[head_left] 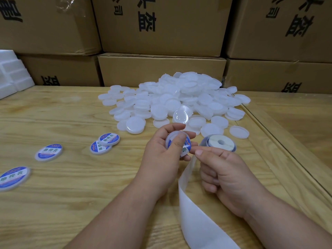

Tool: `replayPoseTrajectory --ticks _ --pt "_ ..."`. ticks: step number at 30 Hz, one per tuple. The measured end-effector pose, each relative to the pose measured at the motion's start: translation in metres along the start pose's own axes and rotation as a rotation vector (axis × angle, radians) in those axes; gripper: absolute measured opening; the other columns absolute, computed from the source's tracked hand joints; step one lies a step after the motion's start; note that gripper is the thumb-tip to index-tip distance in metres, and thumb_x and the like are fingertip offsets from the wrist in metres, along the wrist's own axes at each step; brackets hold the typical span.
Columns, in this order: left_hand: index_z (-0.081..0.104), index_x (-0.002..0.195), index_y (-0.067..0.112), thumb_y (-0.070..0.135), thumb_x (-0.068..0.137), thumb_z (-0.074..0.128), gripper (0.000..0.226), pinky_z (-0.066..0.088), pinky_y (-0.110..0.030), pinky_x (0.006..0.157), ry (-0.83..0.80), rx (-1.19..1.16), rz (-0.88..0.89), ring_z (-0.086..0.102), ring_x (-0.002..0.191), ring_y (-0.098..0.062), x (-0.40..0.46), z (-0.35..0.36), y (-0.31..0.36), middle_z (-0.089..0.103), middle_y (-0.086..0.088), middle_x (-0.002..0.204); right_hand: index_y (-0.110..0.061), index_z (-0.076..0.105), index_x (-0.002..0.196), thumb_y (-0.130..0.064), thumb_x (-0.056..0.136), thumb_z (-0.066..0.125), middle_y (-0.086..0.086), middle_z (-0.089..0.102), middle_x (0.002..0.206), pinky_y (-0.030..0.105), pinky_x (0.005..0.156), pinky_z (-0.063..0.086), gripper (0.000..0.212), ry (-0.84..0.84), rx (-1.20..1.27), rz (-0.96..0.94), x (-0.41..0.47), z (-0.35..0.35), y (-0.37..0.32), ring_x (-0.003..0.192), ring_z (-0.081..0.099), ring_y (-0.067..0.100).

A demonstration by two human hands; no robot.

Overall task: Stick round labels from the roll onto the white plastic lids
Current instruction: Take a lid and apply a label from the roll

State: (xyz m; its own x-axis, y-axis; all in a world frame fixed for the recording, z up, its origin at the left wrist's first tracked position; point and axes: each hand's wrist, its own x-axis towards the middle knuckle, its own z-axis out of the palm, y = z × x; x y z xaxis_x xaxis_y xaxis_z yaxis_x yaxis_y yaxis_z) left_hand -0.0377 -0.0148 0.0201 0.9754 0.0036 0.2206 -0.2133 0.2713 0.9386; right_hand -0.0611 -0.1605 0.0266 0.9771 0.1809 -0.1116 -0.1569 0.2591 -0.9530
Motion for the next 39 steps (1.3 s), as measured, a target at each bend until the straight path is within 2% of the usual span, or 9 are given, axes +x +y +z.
replayPoseTrajectory --ticks 7,11,14,17,20,25,35,37,39 --pt "0.062 0.110 0.026 -0.003 0.087 0.074 0.039 0.055 -0.020 0.064 0.098 0.032 0.059 0.074 0.097 -0.015 0.005 -0.006 -0.002 0.076 0.003 0.103 -0.011 0.077 0.105 -0.029 0.068 0.074 -0.001 0.031 0.052 0.020 0.038 0.027 0.042 -0.004 0.040 -0.006 0.000 -0.001 -0.001 0.041 0.025 0.010" --pt "0.059 0.115 0.027 0.008 0.091 0.073 0.034 0.056 -0.023 0.059 0.164 -0.015 0.029 0.076 0.091 -0.018 0.008 -0.009 0.000 0.078 0.003 0.102 -0.012 0.077 0.104 -0.030 0.066 0.075 -0.001 0.032 0.052 0.022 0.037 0.027 0.042 -0.011 0.046 -0.006 0.000 0.000 -0.001 0.042 0.025 0.010" --pt "0.053 0.120 0.036 0.032 0.106 0.048 0.015 0.053 -0.026 0.046 0.184 -0.002 -0.042 0.074 0.062 -0.021 0.008 -0.011 0.000 0.079 -0.002 0.092 -0.010 0.076 0.103 -0.030 0.065 0.075 -0.001 0.032 0.052 0.022 0.037 0.027 0.042 -0.004 0.038 -0.005 -0.001 0.000 -0.001 0.041 0.025 0.010" --pt "0.051 0.116 0.051 0.047 0.106 0.036 0.018 0.045 -0.026 0.039 0.280 0.076 -0.017 0.049 0.034 -0.018 0.010 -0.015 -0.003 0.073 -0.002 0.066 -0.009 0.076 0.101 -0.028 0.067 0.074 -0.001 0.032 0.053 0.023 0.037 0.027 0.039 0.005 0.027 -0.002 -0.001 0.000 -0.002 0.042 0.025 0.010" --pt "0.044 0.122 0.056 0.043 0.106 0.038 0.021 0.044 -0.026 0.039 0.418 -0.002 0.006 0.045 0.037 -0.015 0.016 -0.021 -0.005 0.059 0.003 0.057 -0.010 0.077 0.097 -0.028 0.068 0.073 -0.001 0.032 0.053 0.023 0.037 0.027 0.034 0.008 0.027 0.003 -0.001 -0.001 -0.002 0.042 0.025 0.010" --pt "0.030 0.135 0.049 0.011 0.102 0.039 0.051 0.049 -0.028 0.044 0.641 -0.282 -0.058 0.052 0.042 -0.015 0.030 -0.041 0.000 0.067 -0.004 0.080 -0.007 0.076 0.096 -0.027 0.069 0.071 0.000 0.030 0.054 0.022 0.036 0.027 0.034 0.010 0.039 0.003 -0.001 -0.002 -0.001 0.041 0.024 0.010" --pt "-0.004 0.150 0.061 0.028 0.107 0.037 0.068 0.057 -0.029 0.054 0.726 -0.379 -0.033 0.077 0.072 -0.029 0.036 -0.065 0.010 0.076 -0.013 0.101 -0.012 0.077 0.082 -0.024 0.074 0.066 0.002 0.026 0.053 0.023 0.035 0.024 0.018 0.016 0.051 -0.006 0.000 0.001 -0.001 0.040 0.022 0.010" --pt "0.010 0.150 0.058 0.032 0.107 0.039 0.058 0.055 -0.027 0.051 0.660 -0.267 -0.040 0.075 0.066 -0.023 0.036 -0.065 0.008 0.079 -0.007 0.092 -0.011 0.077 0.081 -0.023 0.074 0.066 0.002 0.026 0.053 0.022 0.035 0.024 0.018 0.022 0.057 -0.008 0.001 0.002 -0.001 0.040 0.022 0.010" --pt "0.046 0.132 0.043 0.025 0.104 0.043 0.033 0.051 -0.023 0.048 0.571 -0.009 -0.009 0.067 0.057 -0.012 0.034 -0.061 0.005 0.077 0.002 0.079 -0.011 0.077 0.080 -0.023 0.073 0.066 0.002 0.026 0.053 0.022 0.034 0.024 0.018 0.024 0.058 -0.007 0.000 0.002 -0.001 0.040 0.022 0.010"
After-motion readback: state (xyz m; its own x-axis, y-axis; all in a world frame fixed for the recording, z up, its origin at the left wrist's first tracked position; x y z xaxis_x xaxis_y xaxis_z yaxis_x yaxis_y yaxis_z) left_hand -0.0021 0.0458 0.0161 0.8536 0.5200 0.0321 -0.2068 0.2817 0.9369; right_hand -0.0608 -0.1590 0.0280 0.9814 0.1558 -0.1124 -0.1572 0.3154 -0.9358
